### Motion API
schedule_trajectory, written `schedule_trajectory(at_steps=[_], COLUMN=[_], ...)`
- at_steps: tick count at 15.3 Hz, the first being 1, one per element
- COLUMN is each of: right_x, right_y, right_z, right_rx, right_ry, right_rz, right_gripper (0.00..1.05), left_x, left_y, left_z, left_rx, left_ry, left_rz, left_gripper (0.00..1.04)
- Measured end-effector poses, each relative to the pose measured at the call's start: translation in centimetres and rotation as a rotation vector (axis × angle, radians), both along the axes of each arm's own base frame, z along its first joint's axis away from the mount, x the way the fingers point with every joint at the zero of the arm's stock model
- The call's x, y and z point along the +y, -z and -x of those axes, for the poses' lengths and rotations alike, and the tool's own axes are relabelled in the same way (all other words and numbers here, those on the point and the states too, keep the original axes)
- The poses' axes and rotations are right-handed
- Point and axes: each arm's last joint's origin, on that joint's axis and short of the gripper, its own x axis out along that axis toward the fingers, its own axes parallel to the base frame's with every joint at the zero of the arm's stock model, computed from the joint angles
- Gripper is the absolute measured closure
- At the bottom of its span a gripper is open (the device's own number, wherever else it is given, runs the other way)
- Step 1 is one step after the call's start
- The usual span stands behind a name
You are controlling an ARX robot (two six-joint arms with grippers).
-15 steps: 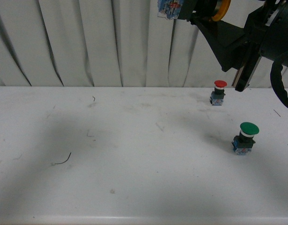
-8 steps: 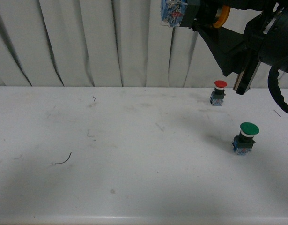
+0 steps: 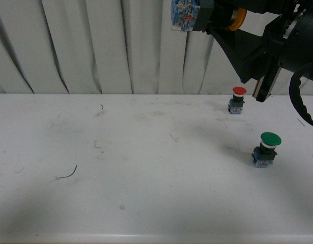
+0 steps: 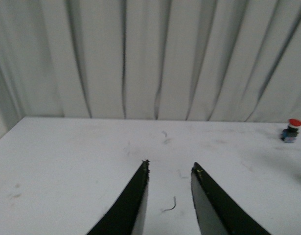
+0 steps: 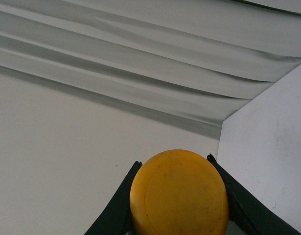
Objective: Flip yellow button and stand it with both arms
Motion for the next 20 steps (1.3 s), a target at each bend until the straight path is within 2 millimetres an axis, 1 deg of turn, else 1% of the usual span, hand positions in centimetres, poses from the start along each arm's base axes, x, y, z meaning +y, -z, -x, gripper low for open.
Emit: schedule_trajectory(at_steps=[1, 2, 3, 5, 8, 10, 14, 15, 16, 19, 20], right_x=[0.0, 0.0, 0.0, 0.2, 0.5, 0.5, 0.7, 0.7, 0.7, 0.7, 0.6], right_y=[0.0, -0.1, -0.1, -0.1, -0.1, -0.1, 0.0, 0.0, 0.0, 0.0, 0.0], right_z=[0.0, 0.0, 0.1, 0.1, 0.2, 0.2, 0.2, 0.2, 0.3, 0.2, 0.2], right_rx=[-0.004, -0.014, -0.023, -0.027, -0.042, -0.045, -0.049, -0.049, -0.049, -0.052, -0.072], right_ry=[0.001, -0.001, -0.006, -0.015, -0.020, -0.020, -0.022, -0.022, -0.023, -0.022, -0.016], right_rz=[0.005, 0.010, 0.016, 0.027, 0.038, 0.041, 0.048, 0.048, 0.048, 0.051, 0.072], right_gripper=[0.70, 0.70, 0.70, 0.70, 0.70, 0.70, 0.70, 0.70, 0.70, 0.70, 0.70], left_x=[-0.2, -0.2, 0.0, -0.1, -0.1, -0.1, -0.1, -0.1, -0.1, -0.1, -0.1], left_y=[0.1, 0.2, 0.9, 2.1, 2.7, 3.5, 4.2, 4.5, 5.2, 5.2, 5.2], left_z=[0.2, 0.2, 0.1, 0.0, 0.0, 0.0, 0.0, 0.1, 0.0, 0.0, 0.0], left_rx=[-0.026, -0.027, -0.014, 0.007, -0.009, 0.002, -0.002, -0.016, 0.005, -0.002, -0.003], left_ry=[0.026, 0.010, -0.013, -0.009, -0.008, -0.008, -0.008, -0.008, -0.006, -0.008, -0.008], left_rz=[-0.002, -0.002, 0.000, -0.004, -0.004, -0.004, -0.004, -0.004, -0.004, -0.004, -0.004], left_gripper=[0.87, 0.94, 1.04, 1.03, 1.03, 1.03, 1.03, 1.03, 1.03, 1.03, 0.89])
